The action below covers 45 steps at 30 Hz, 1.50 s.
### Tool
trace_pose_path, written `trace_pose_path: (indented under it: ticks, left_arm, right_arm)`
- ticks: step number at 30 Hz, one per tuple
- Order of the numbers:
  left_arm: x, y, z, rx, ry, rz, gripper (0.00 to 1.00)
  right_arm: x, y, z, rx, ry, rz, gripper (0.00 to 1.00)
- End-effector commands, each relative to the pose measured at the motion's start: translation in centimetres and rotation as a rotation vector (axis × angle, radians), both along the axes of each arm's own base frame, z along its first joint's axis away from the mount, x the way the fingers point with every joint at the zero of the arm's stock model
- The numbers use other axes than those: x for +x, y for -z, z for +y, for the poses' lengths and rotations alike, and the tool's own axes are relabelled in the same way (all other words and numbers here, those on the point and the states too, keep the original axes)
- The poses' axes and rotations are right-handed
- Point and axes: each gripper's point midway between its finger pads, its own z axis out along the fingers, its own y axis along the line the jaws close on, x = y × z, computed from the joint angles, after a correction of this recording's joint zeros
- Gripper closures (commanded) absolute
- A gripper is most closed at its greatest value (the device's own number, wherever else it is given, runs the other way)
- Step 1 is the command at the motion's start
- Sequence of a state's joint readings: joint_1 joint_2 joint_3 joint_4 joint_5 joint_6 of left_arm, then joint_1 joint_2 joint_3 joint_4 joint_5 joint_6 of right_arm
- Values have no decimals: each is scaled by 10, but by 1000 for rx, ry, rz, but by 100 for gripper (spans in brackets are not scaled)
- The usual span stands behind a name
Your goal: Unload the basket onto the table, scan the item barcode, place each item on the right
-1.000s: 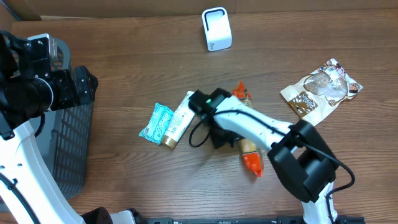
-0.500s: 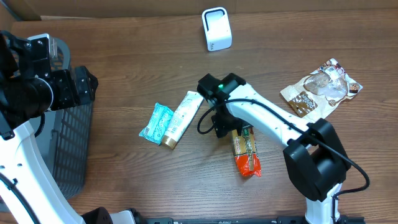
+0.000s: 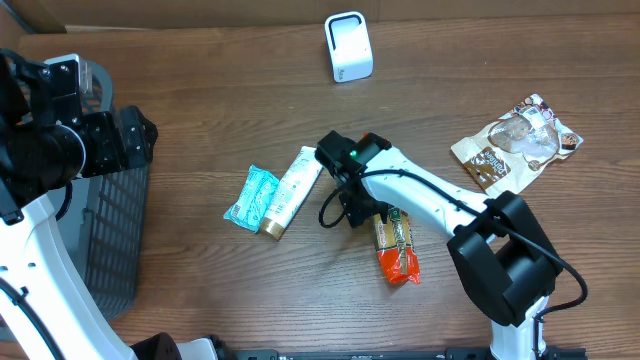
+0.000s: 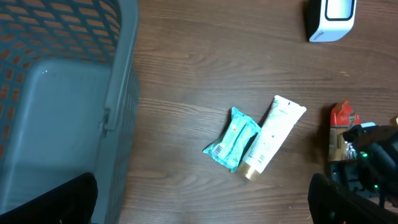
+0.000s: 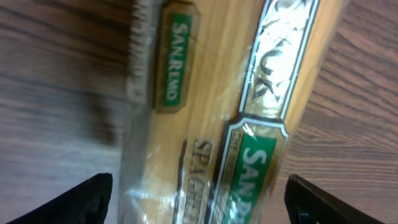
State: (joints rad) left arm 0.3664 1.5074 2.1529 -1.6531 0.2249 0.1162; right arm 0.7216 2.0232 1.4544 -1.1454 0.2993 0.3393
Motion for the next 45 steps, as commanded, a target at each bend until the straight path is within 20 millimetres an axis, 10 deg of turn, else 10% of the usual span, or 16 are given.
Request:
trace_pose_path:
  ticks: [1, 13, 19, 32, 45]
  left_arm:
    - [2, 0, -2, 5, 28, -4, 0]
    - [2, 0, -1, 5, 28, -4, 1]
    - [2, 0, -2, 5, 28, -4, 0]
    - [2, 0, -2, 5, 28, -4, 1]
    - [2, 0, -1, 5, 28, -4, 1]
  right_arm:
    - [1, 5, -8, -24, -3, -29, 15]
    - [2, 13, -16, -57, -7, -58, 39]
    - [-1, -1, -4, -2, 2, -10, 83]
    - [-10, -65, 69, 600, -130, 197, 87]
    - [7, -37, 26, 673, -94, 225, 81]
